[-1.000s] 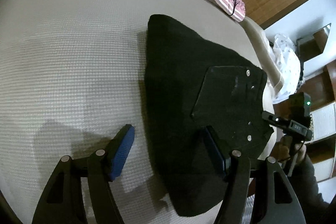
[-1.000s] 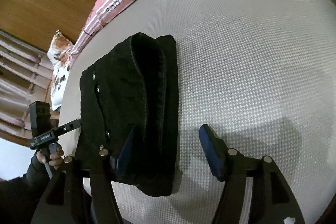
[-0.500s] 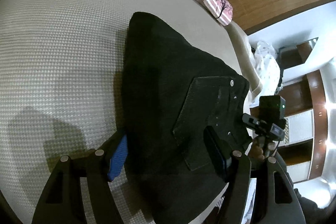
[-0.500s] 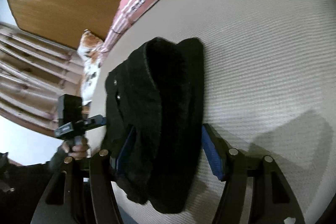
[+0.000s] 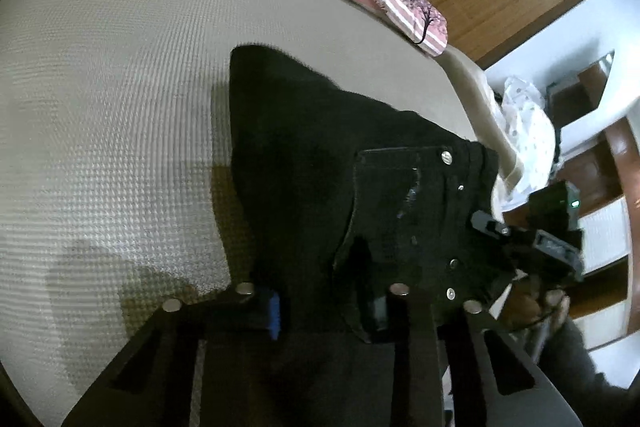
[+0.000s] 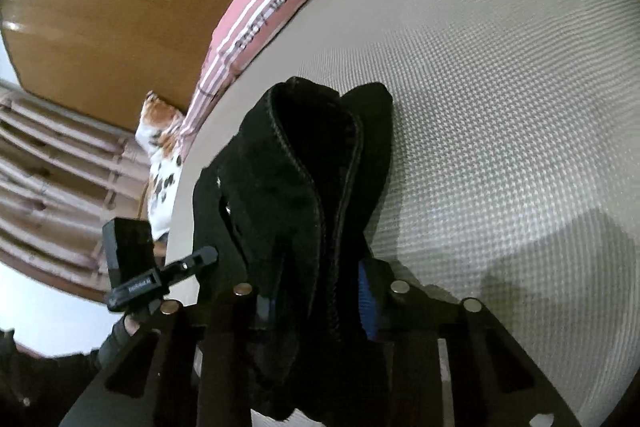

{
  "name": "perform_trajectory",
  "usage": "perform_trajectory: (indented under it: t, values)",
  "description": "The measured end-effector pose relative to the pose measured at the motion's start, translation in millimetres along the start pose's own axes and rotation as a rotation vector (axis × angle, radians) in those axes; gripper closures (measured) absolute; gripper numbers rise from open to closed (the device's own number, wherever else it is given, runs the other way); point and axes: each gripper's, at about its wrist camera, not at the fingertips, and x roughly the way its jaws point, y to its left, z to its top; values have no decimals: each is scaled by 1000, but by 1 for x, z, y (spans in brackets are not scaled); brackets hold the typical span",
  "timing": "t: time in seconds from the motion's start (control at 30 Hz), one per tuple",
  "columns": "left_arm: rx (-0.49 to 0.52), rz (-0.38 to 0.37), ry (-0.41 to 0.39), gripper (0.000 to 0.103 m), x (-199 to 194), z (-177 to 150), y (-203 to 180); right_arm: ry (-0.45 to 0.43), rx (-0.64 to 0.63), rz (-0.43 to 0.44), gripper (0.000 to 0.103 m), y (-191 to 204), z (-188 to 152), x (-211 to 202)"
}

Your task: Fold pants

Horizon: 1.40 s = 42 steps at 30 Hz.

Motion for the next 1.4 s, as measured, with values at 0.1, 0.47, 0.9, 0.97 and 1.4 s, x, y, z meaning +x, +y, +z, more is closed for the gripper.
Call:
perform_trajectory:
  t: [0.1, 0.47, 0.9, 0.97, 1.4]
  values:
    - [42, 12, -25, 84, -10, 0, -11, -29, 6, -39, 78, 19, -1, -5]
    - [30, 27, -76, 86, -61, 7, 5, -20, -45, -73, 80, 97, -1, 8]
    - [39, 183, -188, 86, -121, 73, 84, 23, -71, 55, 81, 177, 32, 122]
    - [38, 196, -192, 86, -123, 84, 95, 28, -71, 52, 81, 185, 41, 138]
    - [53, 278, -189, 81, -99, 131, 153, 17, -95, -14, 81, 185, 91, 207]
